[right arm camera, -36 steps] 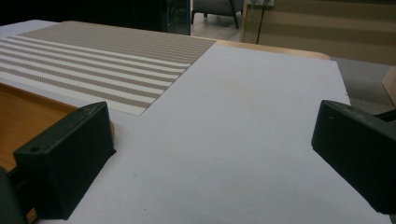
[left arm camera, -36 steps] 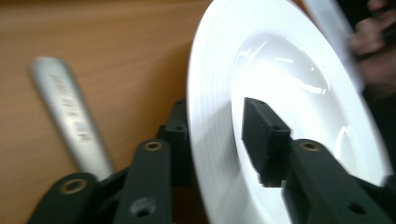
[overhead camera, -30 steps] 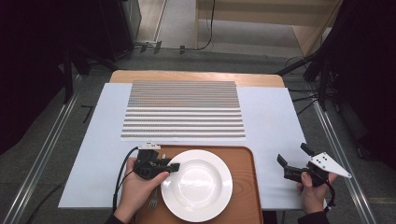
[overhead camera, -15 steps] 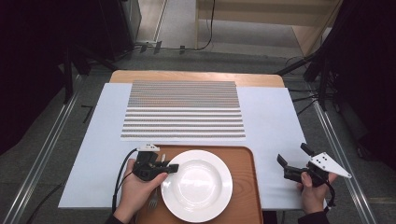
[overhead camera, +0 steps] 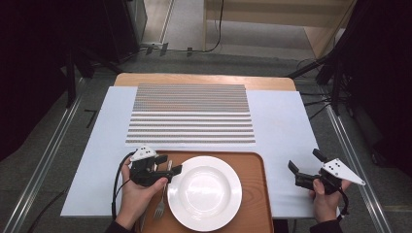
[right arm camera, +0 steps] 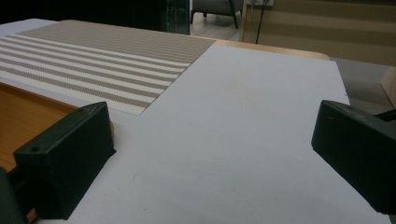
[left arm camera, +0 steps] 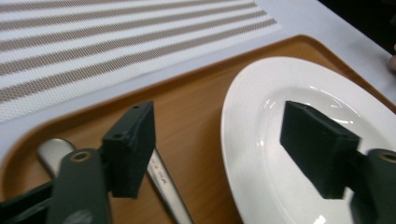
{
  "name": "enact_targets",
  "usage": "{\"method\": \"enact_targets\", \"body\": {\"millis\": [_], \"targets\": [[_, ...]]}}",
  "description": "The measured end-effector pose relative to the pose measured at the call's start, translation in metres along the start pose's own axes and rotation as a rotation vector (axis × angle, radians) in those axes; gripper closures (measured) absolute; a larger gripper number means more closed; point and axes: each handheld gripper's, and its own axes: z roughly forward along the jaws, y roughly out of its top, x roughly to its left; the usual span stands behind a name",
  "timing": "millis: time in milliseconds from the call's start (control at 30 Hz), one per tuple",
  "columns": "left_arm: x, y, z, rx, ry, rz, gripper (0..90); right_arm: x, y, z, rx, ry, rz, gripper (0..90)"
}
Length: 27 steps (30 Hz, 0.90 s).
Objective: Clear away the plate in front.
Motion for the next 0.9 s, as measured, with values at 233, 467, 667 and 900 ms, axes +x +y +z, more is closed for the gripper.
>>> {"method": "enact_targets", "body": {"millis": [233, 467, 667, 900], "targets": [[0.009, 0.001, -0.009, -0.050, -0.016, 0.001, 5.1, 0.000, 0.000, 0.000, 0.002, -0.001, 0.000, 0.0], [0.020, 0.000, -0.020, -0.106, -0.001, 0.005, 0.0, 0.000, 0.000, 0.000, 0.002, 0.000, -0.003, 0.0], [0.029, -0.001, -0.028, -0.128, 0.026, 0.013, 0.0, 0.000, 0.000, 0.000, 0.001, 0.000, -0.005, 0.0], [0.039, -0.003, -0.036, -0.160, 0.054, 0.013, 0.0, 0.000, 0.000, 0.000, 0.002, 0.000, -0.005, 0.0]]}}
